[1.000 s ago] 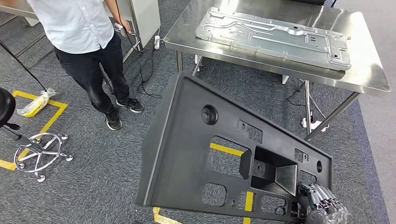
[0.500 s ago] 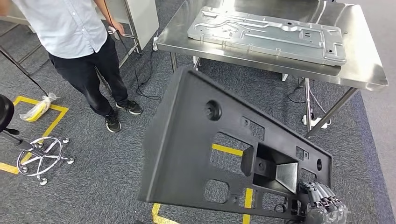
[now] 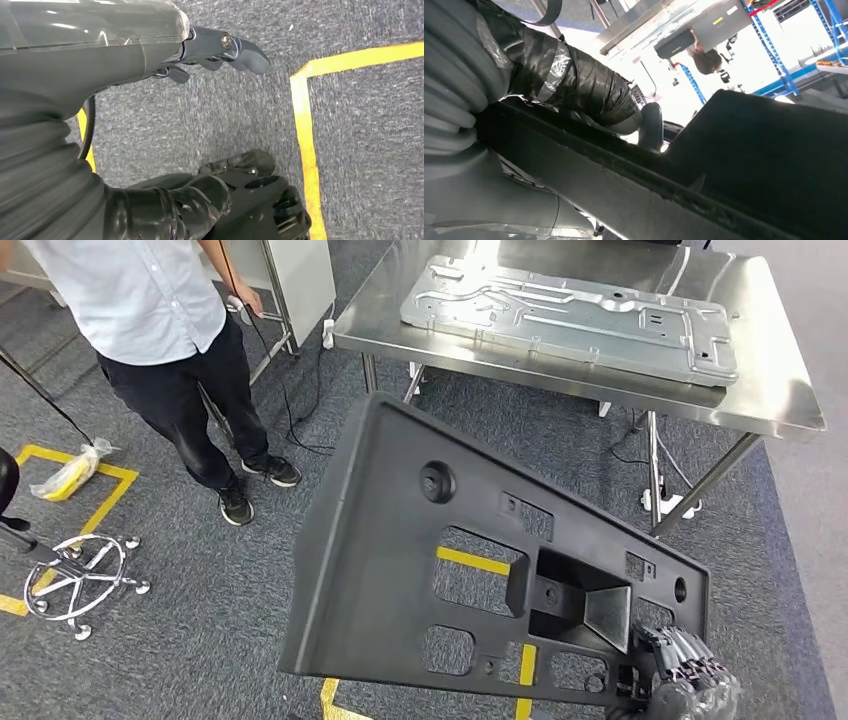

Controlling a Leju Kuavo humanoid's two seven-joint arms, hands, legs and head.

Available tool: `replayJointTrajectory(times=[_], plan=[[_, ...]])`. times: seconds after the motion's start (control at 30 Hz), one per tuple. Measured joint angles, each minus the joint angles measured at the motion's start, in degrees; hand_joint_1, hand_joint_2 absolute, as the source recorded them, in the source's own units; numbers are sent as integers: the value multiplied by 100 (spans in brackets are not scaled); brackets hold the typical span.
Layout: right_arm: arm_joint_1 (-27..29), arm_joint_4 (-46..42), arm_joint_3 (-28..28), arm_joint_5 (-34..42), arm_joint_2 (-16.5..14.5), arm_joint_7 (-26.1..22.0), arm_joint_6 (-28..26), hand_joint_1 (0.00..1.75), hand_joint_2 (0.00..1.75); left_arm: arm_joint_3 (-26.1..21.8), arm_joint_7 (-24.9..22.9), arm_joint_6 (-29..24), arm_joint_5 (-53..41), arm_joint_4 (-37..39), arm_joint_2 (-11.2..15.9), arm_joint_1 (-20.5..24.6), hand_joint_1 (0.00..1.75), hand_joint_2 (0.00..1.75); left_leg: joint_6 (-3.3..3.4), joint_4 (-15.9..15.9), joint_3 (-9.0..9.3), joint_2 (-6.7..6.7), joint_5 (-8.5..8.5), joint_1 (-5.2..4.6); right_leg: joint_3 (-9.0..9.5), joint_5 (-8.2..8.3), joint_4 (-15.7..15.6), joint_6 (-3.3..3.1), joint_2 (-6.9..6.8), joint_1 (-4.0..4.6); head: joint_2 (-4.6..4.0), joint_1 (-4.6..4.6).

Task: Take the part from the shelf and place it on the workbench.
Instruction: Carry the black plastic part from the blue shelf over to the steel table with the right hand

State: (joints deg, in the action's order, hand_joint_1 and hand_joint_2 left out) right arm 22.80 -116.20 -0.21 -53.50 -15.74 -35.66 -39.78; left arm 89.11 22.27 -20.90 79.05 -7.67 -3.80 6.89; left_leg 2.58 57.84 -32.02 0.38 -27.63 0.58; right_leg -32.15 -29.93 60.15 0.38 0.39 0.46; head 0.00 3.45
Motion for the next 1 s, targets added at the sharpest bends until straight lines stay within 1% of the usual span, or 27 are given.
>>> replayJointTrajectory(times=[0.03,0.1,0.13,0.17,0.2,0.23,0.27,0.3,0.33,0.37,0.4,0.47,0.5,0.53,0.57,0.6,0.63,0.67,0.7,0.73,0.77,0.8,0.83,0.87,0.93,1.0], plan=[[-5,1,-1,5,-3,-2,0,175,175,0,0,2,-5,0,-3,6,0,175,23,-40,24,6,17,21,-102,-134,222,42,-4,-16,0,7],[-12,6,-4,21,-4,3,1,175,175,0,-1,7,-13,0,-6,8,0,175,44,-55,37,15,17,21,-459,-460,916,127,-7,-78,0,13],[-12,10,-6,26,-4,7,1,175,175,0,-1,10,-15,0,-7,6,0,175,39,-52,37,18,11,23,-623,-545,1210,161,-9,-110,0,13],[-12,14,-9,27,-4,10,1,175,175,0,-2,14,-15,0,-7,3,0,175,30,-48,42,19,3,28,-707,-522,1335,189,-10,-139,0,13],[-12,17,-13,27,-4,14,1,175,175,0,-2,15,-15,0,-7,2,0,175,16,-42,51,18,-9,35,-683,-388,1243,211,-13,-165,0,13],[-14,19,-17,25,-4,16,1,175,175,0,-2,18,-14,-1,-7,2,0,175,-5,-33,67,14,-25,45,-558,-177,957,227,-19,-187,0,13],[-17,19,-20,20,-4,20,1,175,175,0,-2,22,-14,-1,-7,2,0,175,-33,-23,84,10,-47,54,-378,25,564,234,-29,-203,0,14],[-20,20,-22,15,-4,26,1,175,175,0,-2,27,-13,-1,-7,3,0,175,-69,-5,95,7,-71,53,-213,164,212,226,-38,-195,0,14],[-21,20,-26,9,-4,33,1,175,175,0,-3,32,-10,-1,-7,5,0,175,-109,5,99,6,-88,50,-108,232,-24,200,-40,-181,0,12],[-21,21,-33,8,-4,42,1,175,175,0,-4,37,-6,0,-7,6,0,175,-149,8,100,7,-99,44,-64,235,-134,164,-38,-160,0,9],[-19,22,-42,15,-4,51,1,175,175,0,-5,43,-2,0,-7,8,0,175,-188,3,102,9,-102,40,-66,222,-143,121,-28,-134,0,5],[-14,20,-60,44,-6,68,1,175,175,0,-7,62,6,0,-7,11,0,175,-259,5,117,13,-126,56,-48,230,-170,29,-16,-139,0,4],[-14,19,-64,63,-7,74,1,175,175,0,-7,72,10,0,-7,14,0,175,-284,91,88,12,-191,64,-27,233,-192,-20,-17,-146,0,3],[-14,17,-67,78,-8,79,1,175,175,0,-7,79,15,0,-7,15,0,175,-300,295,-1,10,-314,69,-5,235,-212,-65,-23,-155,0,1],[-14,17,-67,90,-8,81,1,175,175,0,-7,82,19,0,-7,12,0,175,-307,620,-156,6,-481,72,7,227,-217,-97,-30,-148,0,-2],[-13,17,-67,97,-9,84,1,175,175,0,-7,84,22,0,-7,6,0,175,-312,1025,-364,4,-662,71,12,217,-215,-126,-33,-135,0,-4],[-10,19,-68,100,-9,86,1,175,175,0,-7,84,23,0,-7,-3,0,175,-315,1397,-564,3,-787,71,16,207,-208,-144,-32,-119,0,-5],[-8,19,-69,102,-9,88,1,175,175,0,-7,84,23,0,-7,-14,0,175,-314,1623,-699,2,-811,70,23,195,-201,-156,-27,-103,0,-5],[-7,20,-70,102,-9,89,1,175,175,0,-7,84,24,0,-7,-22,0,175,-304,1629,-732,2,-718,70,35,180,-192,-163,-19,-90,0,-4],[-6,20,-71,102,-9,89,1,175,175,0,-7,84,24,0,-6,-27,0,175,-284,1404,-651,1,-524,67,53,161,-180,-165,-9,-79,0,-5],[-6,20,-71,102,-9,90,1,175,175,0,-7,84,24,0,-5,-28,0,175,-250,1024,-492,-2,-292,61,75,137,-168,-159,-2,-71,0,-4],[-6,20,-72,102,-9,91,1,175,175,0,-7,84,25,0,-3,-26,0,175,-215,649,-328,-4,-131,44,91,110,-153,-145,3,-55,0,-3],[-6,20,-72,105,-9,94,1,175,175,0,-7,84,27,0,-1,-21,0,175,-184,362,-198,-6,-36,29,99,86,-141,-122,7,-44,0,-3],[-6,20,-73,108,-9,98,1,175,175,0,-7,85,31,0,1,-18,0,175,-160,202,-127,-8,-13,11,100,69,-132,-93,9,-38,0,-1],[-6,20,-73,115,-8,105,1,175,175,0,-8,87,39,0,2,-20,0,175,-134,144,-104,-11,-39,-9,103,58,-142,-35,9,-46,0,0],[-5,17,-73,119,-7,111,1,175,175,0,-8,88,41,0,3,-28,0,175,-90,70,-59,-12,-14,21,111,20,-120,20,1,-54,0,2]])
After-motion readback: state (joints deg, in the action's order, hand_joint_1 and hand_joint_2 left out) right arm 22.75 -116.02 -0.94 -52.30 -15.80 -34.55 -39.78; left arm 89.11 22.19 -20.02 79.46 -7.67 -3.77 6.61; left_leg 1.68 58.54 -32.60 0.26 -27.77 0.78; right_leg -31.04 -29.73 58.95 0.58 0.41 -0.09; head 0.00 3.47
